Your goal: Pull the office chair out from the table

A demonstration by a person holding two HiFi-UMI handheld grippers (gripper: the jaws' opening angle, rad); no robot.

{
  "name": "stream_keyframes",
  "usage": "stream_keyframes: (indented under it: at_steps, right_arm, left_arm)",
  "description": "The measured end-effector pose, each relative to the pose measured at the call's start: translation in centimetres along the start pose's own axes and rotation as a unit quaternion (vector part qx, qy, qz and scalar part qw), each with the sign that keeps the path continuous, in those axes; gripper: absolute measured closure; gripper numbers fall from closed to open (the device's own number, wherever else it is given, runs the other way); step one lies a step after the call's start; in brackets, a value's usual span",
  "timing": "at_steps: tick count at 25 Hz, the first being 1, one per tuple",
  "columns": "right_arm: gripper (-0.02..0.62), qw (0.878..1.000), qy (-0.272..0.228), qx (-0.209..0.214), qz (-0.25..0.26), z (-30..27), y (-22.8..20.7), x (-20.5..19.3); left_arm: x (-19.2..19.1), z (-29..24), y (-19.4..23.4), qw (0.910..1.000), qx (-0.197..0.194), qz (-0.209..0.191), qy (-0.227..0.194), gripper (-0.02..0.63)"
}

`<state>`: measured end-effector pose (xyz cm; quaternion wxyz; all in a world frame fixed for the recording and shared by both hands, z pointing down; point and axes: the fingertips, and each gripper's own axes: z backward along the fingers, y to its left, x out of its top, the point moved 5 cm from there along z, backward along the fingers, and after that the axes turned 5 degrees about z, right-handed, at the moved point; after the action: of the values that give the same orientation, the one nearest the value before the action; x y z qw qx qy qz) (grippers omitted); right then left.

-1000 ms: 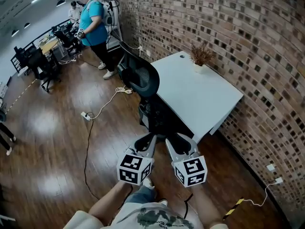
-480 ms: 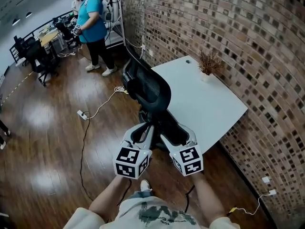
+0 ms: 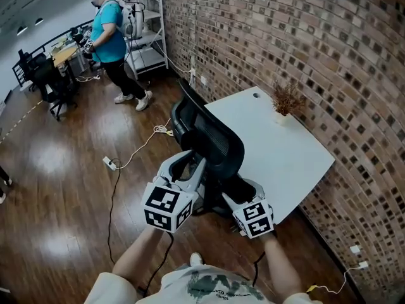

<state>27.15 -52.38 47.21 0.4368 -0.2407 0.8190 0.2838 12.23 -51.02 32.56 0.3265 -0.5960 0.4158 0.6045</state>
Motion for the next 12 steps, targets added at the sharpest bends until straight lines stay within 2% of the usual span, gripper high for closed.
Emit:
stream_keyframes:
  at_steps: [2, 5, 8, 12]
  right_arm:
    - [0.313, 1.000, 0.004, -0.001, -0.006, -0.8, -0.2, -0.3]
    - [0.313, 1.000, 0.001, 0.007, -0.021, -1.4, -0.3, -0.6]
    - [0.320, 1.000, -0.006, 0.021, -0.012, -1.4, 0.0, -0.8]
    - [0.374, 0.999, -0.011, 0.046, 0.022, -1.6, 0.4, -0.2]
  left_arm:
    - [2.0, -0.3, 1.6, 0.9995, 0.007, -0.025, -0.015, 0.494]
    - [4.5, -1.1, 3.8, 0.9957, 0.023, -0.085, -0.028, 0.479]
    - [6.1, -2.3, 5.9, 0.9882, 0.029, -0.144, -0.042, 0.471]
    - [7.7, -4.0, 8.8, 0.9748, 0.027, -0.217, -0.043, 0.470]
